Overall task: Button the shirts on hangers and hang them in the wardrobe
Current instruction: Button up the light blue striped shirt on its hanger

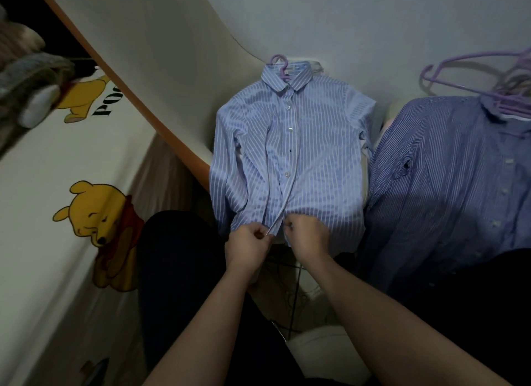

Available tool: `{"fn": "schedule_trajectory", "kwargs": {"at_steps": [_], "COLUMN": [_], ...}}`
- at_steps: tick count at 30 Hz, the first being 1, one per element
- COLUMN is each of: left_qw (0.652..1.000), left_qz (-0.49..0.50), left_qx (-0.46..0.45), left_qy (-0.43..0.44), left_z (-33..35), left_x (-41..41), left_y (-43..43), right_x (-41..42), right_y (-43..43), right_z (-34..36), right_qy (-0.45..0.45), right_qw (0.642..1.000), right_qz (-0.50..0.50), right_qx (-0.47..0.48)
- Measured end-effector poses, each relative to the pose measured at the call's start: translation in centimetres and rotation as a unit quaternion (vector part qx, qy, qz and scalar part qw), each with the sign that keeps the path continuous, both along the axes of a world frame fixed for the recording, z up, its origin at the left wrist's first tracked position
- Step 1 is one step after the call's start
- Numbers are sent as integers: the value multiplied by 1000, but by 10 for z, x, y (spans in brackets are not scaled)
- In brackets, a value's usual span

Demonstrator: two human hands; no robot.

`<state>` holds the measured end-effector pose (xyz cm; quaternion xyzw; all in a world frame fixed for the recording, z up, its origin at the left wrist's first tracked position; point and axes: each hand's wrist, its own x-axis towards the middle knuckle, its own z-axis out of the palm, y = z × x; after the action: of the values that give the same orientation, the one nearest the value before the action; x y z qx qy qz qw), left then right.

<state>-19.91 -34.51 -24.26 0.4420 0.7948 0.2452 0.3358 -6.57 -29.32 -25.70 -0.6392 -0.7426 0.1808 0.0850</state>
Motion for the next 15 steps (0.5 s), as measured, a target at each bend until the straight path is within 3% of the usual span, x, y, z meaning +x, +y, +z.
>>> {"fn": "schedule_trajectory", "kwargs": {"at_steps": [9, 15], "left_qw": [1000, 999], "left_qz": [21, -36], "left_qx": [5, 0], "left_qy": [23, 28], "left_z": [0, 5], "left_x": [5, 15], "left_y": [2, 1], "right_x": [0, 17], "right_y": [-1, -18], "right_z": [-2, 2], "right_qy": [6, 85], "right_qw": [999, 996], "right_qz": [35, -8], "right_qx": [10, -27]}}
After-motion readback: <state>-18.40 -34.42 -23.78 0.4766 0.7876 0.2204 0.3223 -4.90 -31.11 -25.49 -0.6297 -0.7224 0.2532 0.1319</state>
